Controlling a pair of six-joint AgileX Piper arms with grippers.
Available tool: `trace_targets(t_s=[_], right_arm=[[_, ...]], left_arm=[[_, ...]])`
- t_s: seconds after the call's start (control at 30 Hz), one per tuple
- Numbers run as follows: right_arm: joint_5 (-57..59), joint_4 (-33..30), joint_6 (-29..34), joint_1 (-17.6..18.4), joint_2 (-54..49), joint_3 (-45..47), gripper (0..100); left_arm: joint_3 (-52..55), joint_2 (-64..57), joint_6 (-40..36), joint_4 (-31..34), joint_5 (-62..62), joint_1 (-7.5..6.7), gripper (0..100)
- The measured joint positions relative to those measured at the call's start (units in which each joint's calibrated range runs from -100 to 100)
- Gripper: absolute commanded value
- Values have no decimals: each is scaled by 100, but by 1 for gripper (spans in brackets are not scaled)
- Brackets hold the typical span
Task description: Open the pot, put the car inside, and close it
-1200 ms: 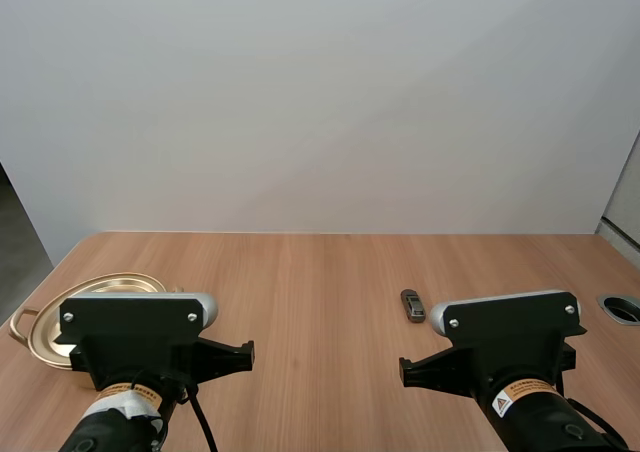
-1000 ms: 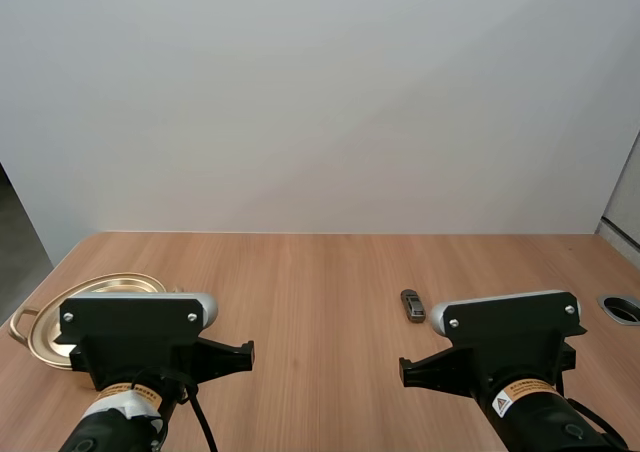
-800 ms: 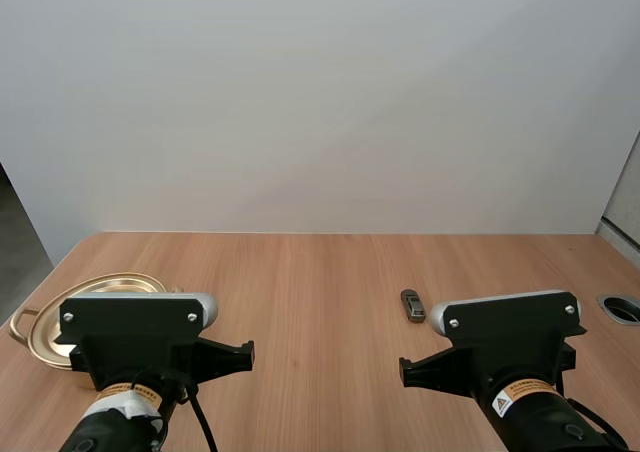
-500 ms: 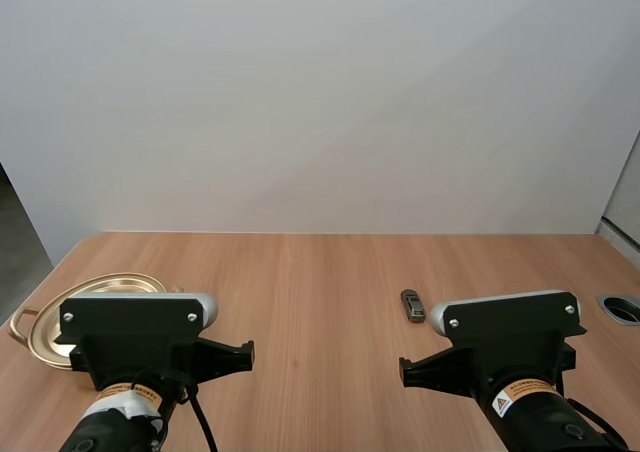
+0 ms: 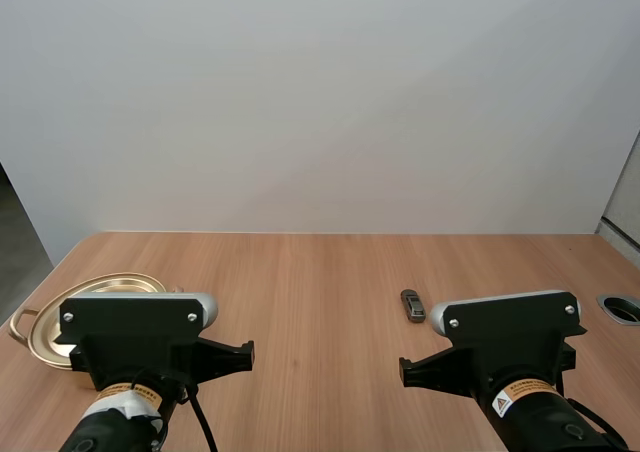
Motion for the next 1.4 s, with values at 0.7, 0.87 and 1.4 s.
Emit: trace_targets(t_s=[0.7, 0.87, 1.4], right_arm=[[-16, 247, 0, 0, 0, 0, 0], [-39, -462, 0, 0, 0, -367, 0], [884, -2387, -169, 0, 0, -2622, 0]], left_arm=[[-25, 0, 346, 476, -156, 0, 0], [-678, 0, 672, 1233, -1215, 0, 0], [-3576, 383, 604, 3114, 609, 0, 0]])
